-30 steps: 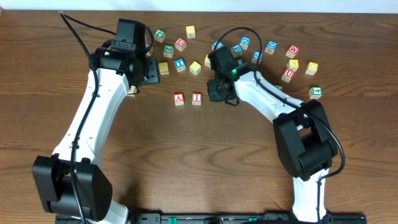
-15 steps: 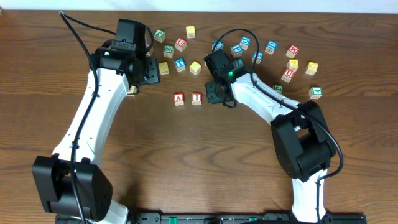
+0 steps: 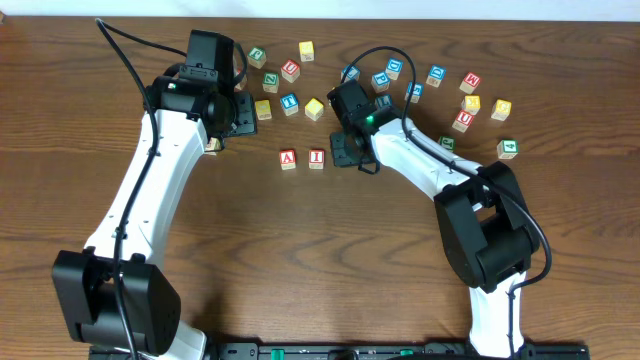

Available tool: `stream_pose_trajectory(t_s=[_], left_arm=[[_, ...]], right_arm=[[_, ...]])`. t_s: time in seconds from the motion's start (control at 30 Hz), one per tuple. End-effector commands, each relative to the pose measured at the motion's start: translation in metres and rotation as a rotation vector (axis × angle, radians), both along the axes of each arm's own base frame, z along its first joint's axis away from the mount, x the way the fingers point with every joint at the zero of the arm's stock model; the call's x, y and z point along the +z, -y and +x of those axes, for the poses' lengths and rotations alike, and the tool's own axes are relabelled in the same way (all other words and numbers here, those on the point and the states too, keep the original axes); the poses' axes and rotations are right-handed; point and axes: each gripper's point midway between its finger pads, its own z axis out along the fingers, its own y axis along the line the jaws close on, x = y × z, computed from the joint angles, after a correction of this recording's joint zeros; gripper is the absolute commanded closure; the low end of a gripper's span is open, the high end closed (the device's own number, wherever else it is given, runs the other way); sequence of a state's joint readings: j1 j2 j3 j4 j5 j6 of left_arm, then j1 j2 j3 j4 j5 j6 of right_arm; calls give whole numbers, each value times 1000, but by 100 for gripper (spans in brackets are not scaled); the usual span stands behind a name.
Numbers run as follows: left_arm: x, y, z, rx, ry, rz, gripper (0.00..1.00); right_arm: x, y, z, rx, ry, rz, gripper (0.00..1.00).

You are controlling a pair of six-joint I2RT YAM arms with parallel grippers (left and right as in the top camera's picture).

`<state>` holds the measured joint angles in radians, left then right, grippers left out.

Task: Spell out AI2
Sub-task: 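Carry the 2 block left toward the A and I blocks, then set the 2 block down right of the I block and release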

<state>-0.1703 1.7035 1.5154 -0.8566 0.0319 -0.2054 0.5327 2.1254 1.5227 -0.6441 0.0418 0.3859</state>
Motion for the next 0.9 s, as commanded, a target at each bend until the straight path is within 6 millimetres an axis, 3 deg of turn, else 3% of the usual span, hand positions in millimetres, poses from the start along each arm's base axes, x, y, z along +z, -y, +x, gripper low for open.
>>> stream_pose_trajectory(t_s=[0.0,0.53,0.67,0.7,0.87], left_arm=[[8,2,1,-11,17,-8,44],[8,2,1,-11,17,-8,44],[7,1,0,-11,14,-8,44],[7,1,-1,-11,9,-7,44],[3,1,-5,-10,-7,-5,44]], right_arm=[[-4,-1,-2,-7,-1,-10,64],[4,-10,6,0,25,33,60],[29,-11,15,-6,57,78,59],[46,-6,17,-16,81,91,59],[81,14,14,-49,102,100,59]])
